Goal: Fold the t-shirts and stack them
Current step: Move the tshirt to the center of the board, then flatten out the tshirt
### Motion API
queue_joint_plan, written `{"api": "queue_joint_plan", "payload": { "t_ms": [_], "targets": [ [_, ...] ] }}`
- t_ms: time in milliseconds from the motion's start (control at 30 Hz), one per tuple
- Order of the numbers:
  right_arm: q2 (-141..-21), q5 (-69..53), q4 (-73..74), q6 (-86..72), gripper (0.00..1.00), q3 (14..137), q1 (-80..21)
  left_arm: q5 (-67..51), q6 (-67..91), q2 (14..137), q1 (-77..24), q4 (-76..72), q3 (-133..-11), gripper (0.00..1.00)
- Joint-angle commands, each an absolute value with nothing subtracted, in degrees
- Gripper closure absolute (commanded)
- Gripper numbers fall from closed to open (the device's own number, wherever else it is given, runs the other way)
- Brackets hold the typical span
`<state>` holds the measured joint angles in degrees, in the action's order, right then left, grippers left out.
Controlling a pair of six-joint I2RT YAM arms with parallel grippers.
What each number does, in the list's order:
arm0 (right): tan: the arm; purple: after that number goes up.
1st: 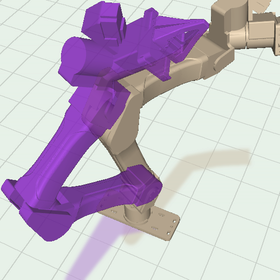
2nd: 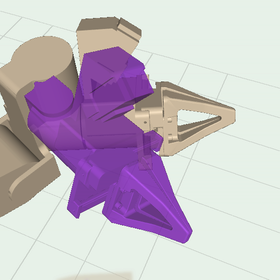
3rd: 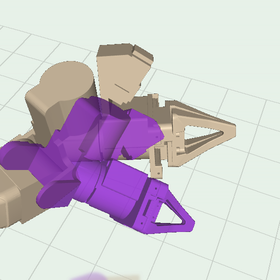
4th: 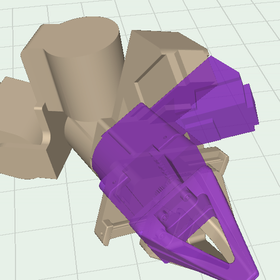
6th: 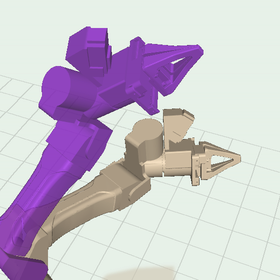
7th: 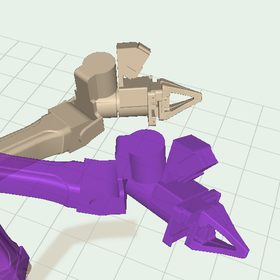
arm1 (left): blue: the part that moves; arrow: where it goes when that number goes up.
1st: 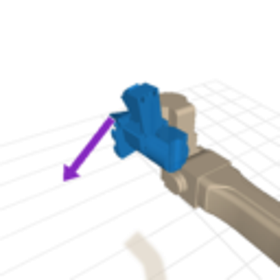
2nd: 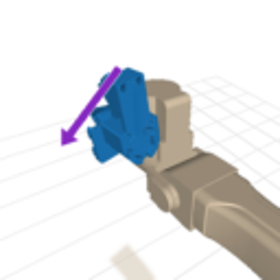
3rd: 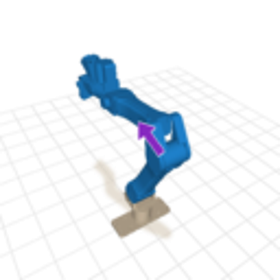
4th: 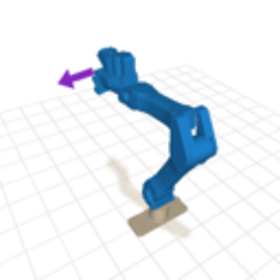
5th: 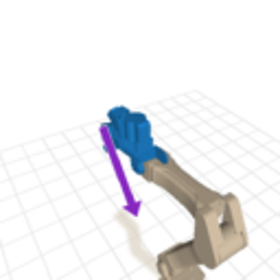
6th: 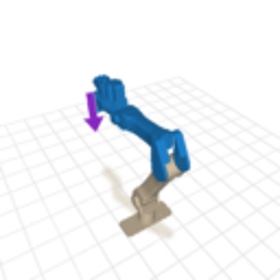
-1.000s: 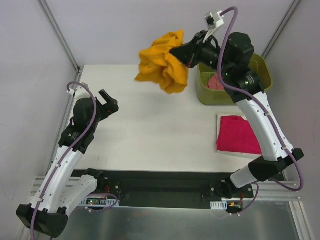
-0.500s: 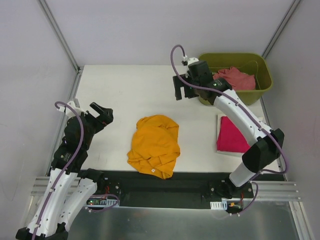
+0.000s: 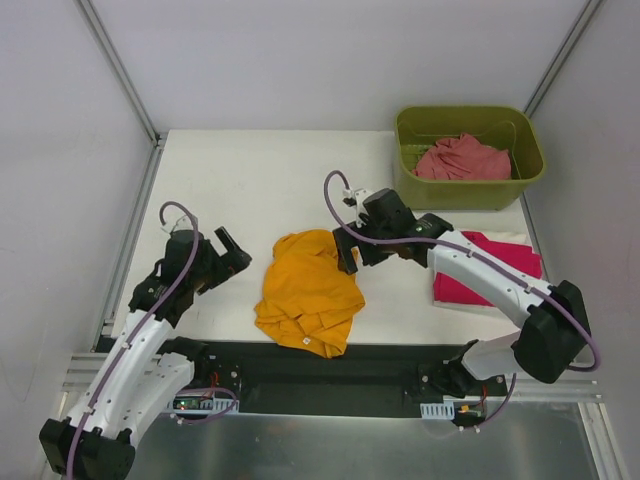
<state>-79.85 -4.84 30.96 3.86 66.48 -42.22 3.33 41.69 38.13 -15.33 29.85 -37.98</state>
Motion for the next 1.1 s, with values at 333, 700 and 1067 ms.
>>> {"api": "queue_joint_plan", "payload": {
  "t_ms": [333,700,1067],
  "targets": [
    [-91.83,-12.13,26.19,-7.38,0.19,56.95,-42.80,-11.15,47.37,39.99,-15.29,32.61,-28.21,0.01],
    [-91.77,-5.10,29.52,-8.96,0.92,62.31,-42.19,-15.20,47.64,40.60,-15.29,32.52,-25.31,0.01],
    [-79.82,-0.88,32.87,-10.27,0.96,71.62,-35.43,-17.39,45.62,40.17,-15.38,32.08,-24.00,0.01]
  ]
}}
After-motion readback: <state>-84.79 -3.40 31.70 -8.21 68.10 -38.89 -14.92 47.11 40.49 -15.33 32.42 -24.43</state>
